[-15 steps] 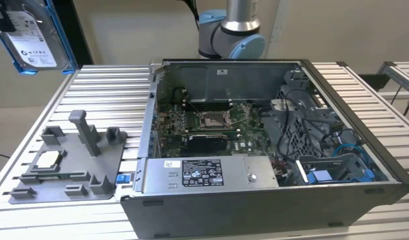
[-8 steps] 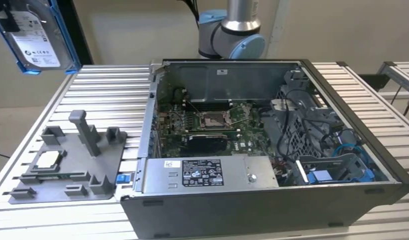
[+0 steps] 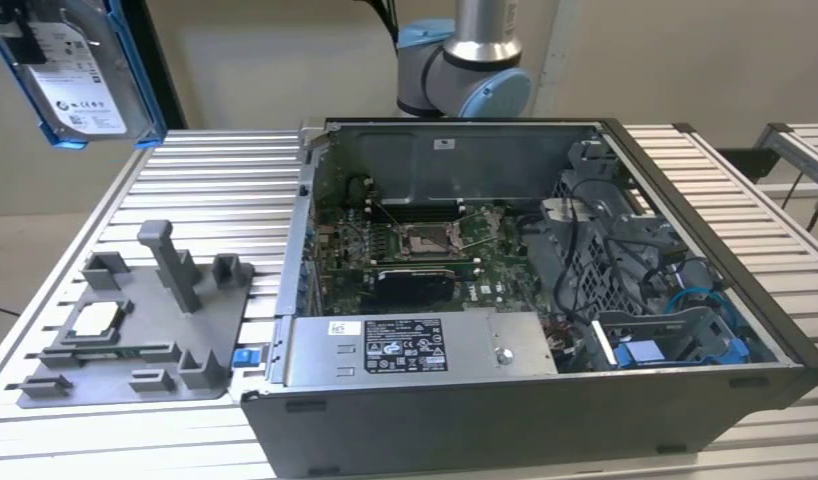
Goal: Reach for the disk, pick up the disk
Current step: 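Pick up the disk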
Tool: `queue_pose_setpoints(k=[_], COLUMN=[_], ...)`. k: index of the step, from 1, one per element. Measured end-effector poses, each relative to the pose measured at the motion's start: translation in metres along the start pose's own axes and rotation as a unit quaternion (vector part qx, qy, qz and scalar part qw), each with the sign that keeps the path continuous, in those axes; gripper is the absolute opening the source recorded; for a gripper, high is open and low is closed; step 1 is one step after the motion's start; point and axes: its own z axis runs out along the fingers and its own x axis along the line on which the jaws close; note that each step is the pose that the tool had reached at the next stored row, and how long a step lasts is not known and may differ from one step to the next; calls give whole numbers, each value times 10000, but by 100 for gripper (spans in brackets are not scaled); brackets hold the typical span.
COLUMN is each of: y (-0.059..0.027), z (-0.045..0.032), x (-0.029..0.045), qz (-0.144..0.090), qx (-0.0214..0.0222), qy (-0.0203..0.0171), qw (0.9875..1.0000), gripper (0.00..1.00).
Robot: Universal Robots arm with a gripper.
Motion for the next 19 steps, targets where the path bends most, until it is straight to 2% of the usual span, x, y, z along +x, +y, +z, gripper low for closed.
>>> queue_pose_setpoints(k=[19], y=[-167], z=[-3], x=[-6], qz=[0], qx=[-1], qy=[0], qw=[10000], gripper=[0])
